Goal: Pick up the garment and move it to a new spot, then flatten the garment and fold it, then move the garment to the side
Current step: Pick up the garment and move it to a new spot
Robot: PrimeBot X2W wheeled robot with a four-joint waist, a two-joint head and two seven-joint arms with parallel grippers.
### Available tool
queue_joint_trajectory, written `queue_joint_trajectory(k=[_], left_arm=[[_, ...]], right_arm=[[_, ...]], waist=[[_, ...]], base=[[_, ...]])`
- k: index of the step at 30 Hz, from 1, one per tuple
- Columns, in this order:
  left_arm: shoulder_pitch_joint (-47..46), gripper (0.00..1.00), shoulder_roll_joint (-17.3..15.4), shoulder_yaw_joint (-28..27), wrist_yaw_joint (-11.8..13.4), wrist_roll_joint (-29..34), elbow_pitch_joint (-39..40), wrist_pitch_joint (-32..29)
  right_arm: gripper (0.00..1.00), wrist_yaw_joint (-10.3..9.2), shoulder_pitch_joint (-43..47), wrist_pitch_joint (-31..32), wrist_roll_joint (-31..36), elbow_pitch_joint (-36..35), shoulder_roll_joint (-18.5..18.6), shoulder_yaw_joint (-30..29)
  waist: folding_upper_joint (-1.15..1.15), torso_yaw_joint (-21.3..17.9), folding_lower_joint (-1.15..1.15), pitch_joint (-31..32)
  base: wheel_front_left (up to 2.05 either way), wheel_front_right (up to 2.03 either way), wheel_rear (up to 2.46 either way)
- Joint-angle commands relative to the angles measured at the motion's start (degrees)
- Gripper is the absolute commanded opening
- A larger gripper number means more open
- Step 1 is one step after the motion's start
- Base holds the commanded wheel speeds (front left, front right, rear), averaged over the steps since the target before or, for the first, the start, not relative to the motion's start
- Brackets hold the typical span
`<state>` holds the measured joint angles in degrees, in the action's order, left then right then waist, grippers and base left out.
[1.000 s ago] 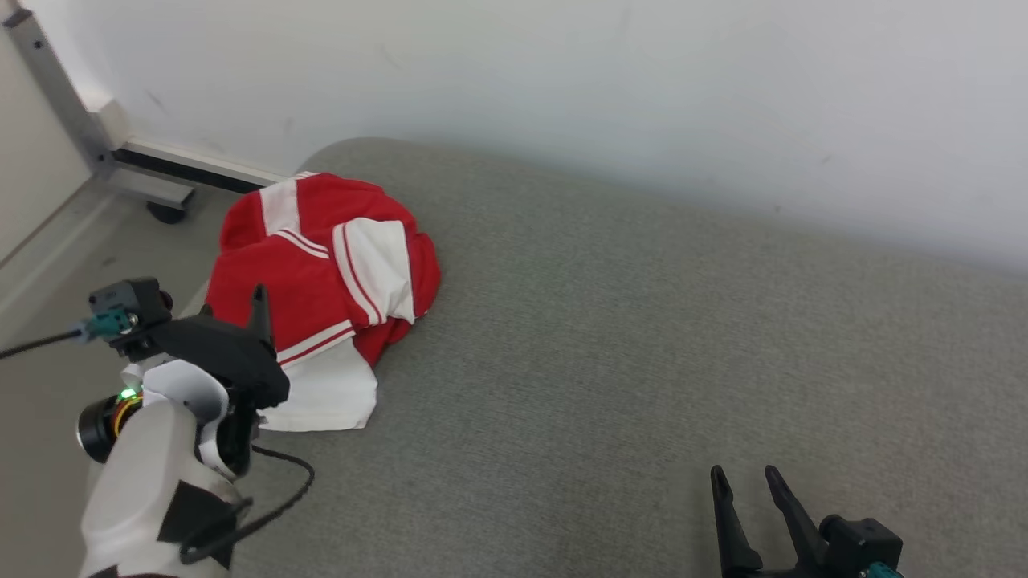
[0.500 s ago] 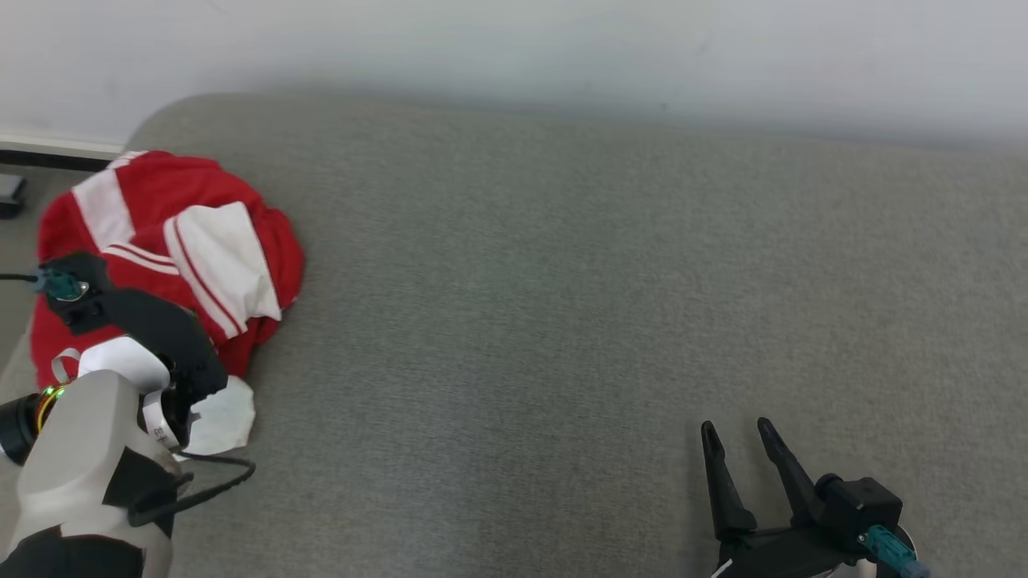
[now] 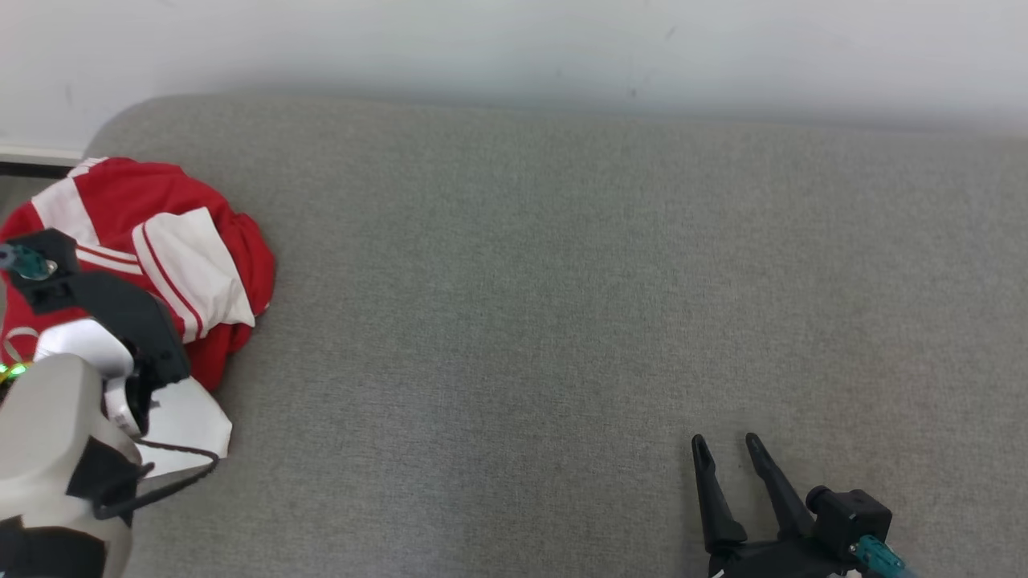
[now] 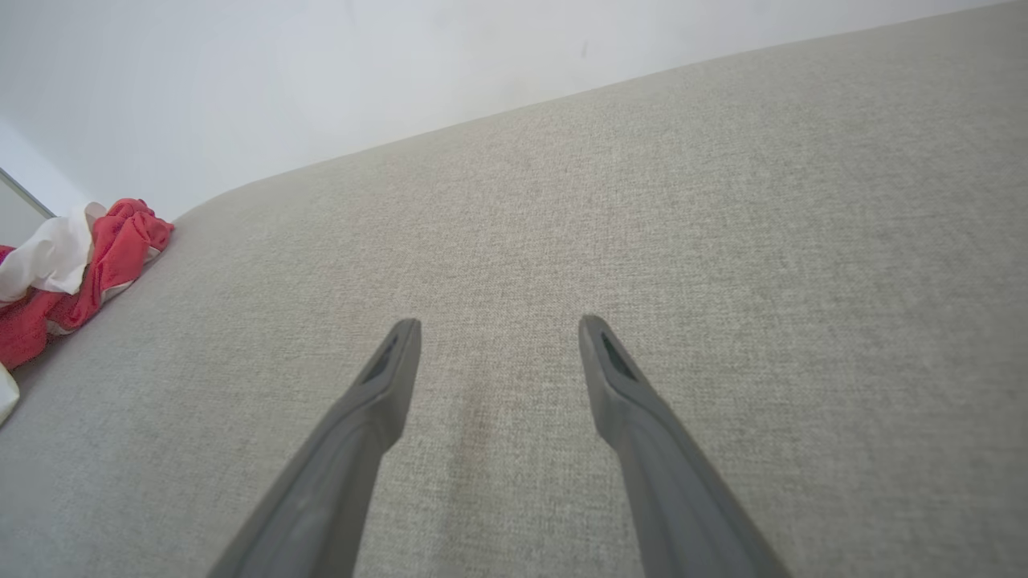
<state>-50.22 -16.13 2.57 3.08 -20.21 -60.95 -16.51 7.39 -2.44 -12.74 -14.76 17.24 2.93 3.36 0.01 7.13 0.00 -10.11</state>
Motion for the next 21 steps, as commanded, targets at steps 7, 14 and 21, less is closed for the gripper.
queue_joint_trajectory(k=[7,14,21], left_arm=[[-3.5,0.00,-4.2,2.9,-2.7,2.5,4.9,-2.6],[-6.1,0.00,-6.2,6.0,-4.5,4.7,14.7,-5.5],[-5.3,0.00,-3.5,7.7,-5.6,3.6,26.4,-5.6]], right_arm=[[1.00,0.19,1.1,-1.9,-3.7,3.6,-0.1,1.8],[1.00,0.19,3.2,-2.4,-6.3,6.0,-0.1,2.5],[1.00,0.19,4.3,-2.4,-6.6,5.0,-0.1,0.8]], waist=[[-0.01,2.1,0.00,8.5],[-0.01,0.6,0.00,13.2],[-0.01,-3.6,0.00,14.8]], base=[[0.00,0.00,0.00],[0.00,0.00,0.00],[0.00,0.00,0.00]])
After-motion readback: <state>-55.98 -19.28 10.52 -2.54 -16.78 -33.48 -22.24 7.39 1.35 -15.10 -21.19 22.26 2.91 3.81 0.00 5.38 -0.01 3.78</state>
